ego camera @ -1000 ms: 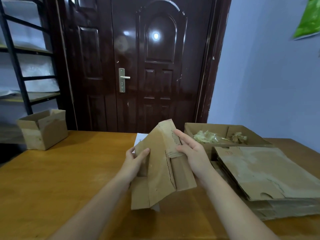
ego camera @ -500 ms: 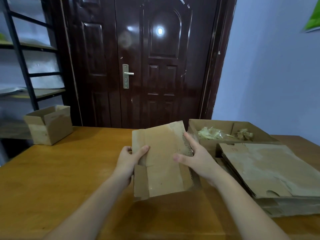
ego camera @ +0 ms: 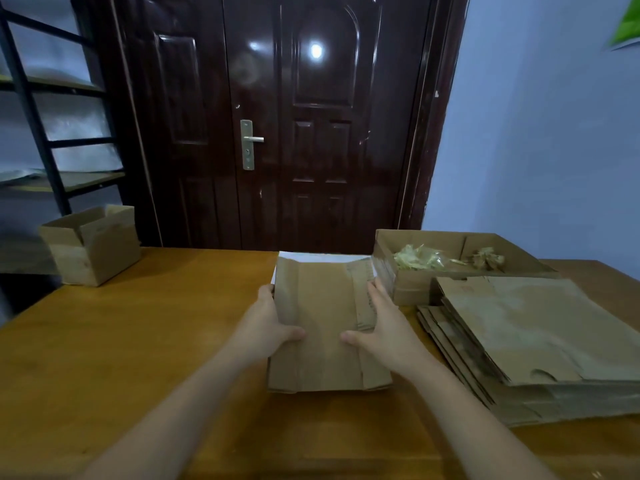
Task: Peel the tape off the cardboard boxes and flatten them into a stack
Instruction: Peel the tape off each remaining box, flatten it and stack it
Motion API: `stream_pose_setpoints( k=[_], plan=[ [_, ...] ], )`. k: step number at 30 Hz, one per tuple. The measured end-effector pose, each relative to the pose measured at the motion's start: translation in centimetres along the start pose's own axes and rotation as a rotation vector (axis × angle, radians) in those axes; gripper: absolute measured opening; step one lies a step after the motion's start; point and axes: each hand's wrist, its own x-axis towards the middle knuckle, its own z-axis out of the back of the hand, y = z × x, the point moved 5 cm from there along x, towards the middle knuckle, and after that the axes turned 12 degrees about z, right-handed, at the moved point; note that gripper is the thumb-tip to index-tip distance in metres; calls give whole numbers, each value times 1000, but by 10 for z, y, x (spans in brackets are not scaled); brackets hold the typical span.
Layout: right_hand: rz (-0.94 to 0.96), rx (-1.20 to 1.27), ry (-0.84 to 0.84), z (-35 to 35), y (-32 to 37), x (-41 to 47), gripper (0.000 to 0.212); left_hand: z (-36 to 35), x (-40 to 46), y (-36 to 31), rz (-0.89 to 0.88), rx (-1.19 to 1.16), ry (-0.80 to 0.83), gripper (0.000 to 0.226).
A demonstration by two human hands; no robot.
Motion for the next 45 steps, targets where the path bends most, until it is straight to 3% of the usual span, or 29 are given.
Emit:
stream_pose_setpoints(
  k=[7, 15, 19, 25, 30, 34, 38, 45],
  plan=[
    [-46, -147, 40, -25, -9, 2, 112, -16, -4, 16, -59, 87, -81, 80],
    [-76, -247, 200, -42, -14, 8, 104, -28, 5, 17, -72, 623, -233, 55],
    [-40, -440, 270, -46, -25, 8, 98, -34, 12, 30, -79, 826, -304, 68],
    [7, -544, 263, -50, -44, 4, 90, -39, 13, 42, -170, 870, -455, 81],
    [46, -678, 282, -55, -44, 5, 89, -55, 25, 41, -358, 937, -223, 64],
    [44, -616, 449, -65, -47, 9, 79, -59, 36, 50, -266, 814, -15, 76],
    [25, -561, 481, -66, -48, 9, 77, -60, 38, 53, -248, 814, -24, 91],
    [13, -552, 466, -67, -46, 7, 76, -62, 37, 54, -231, 820, -19, 85]
  ],
)
